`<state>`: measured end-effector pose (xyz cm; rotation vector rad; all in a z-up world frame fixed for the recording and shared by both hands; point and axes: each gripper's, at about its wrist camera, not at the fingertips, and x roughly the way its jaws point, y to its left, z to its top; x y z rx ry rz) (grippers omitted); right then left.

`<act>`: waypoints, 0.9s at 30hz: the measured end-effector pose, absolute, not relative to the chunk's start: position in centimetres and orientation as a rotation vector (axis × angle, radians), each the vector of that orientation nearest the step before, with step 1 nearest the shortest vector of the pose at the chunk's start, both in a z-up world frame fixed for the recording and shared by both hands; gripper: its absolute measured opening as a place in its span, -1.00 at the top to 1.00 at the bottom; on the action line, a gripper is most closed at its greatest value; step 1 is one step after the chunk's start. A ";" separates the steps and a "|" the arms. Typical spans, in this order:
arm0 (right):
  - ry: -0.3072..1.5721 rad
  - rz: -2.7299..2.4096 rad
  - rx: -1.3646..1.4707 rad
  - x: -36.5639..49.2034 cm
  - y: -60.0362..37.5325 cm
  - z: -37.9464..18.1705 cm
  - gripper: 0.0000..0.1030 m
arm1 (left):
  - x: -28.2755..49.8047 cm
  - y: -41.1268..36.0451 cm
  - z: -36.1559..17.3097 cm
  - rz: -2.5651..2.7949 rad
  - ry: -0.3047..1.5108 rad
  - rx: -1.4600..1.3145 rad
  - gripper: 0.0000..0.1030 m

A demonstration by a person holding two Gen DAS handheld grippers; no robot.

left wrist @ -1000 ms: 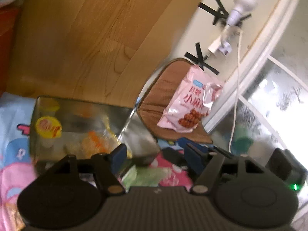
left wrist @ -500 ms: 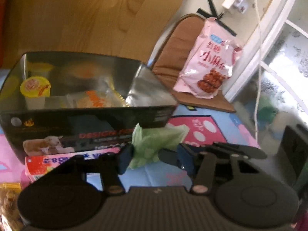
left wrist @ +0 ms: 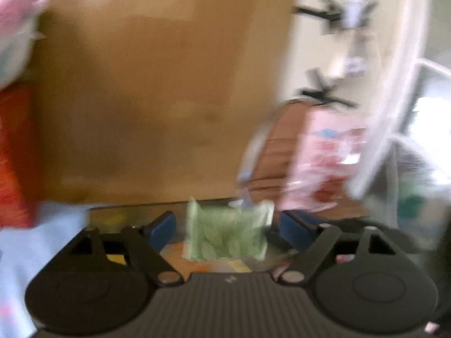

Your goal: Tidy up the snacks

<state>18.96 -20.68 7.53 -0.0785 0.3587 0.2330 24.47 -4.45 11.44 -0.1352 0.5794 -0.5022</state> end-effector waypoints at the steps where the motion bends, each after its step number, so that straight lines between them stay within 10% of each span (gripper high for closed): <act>1: 0.354 0.234 -0.044 18.3 -21.2 7.4 0.16 | 23.8 -2.8 11.5 -0.533 0.560 -0.178 -0.58; 14: 0.691 0.377 0.266 18.4 -23.0 1.8 0.16 | 21.9 5.6 3.9 -0.391 0.749 -0.408 -0.55; 19: 0.764 0.394 0.310 19.9 -21.7 0.6 0.14 | 22.6 3.5 1.3 -0.424 0.848 -0.367 0.04; 27: 0.684 0.347 0.303 15.9 -22.6 3.1 0.37 | 19.7 -0.6 4.0 -0.482 0.774 -0.312 0.05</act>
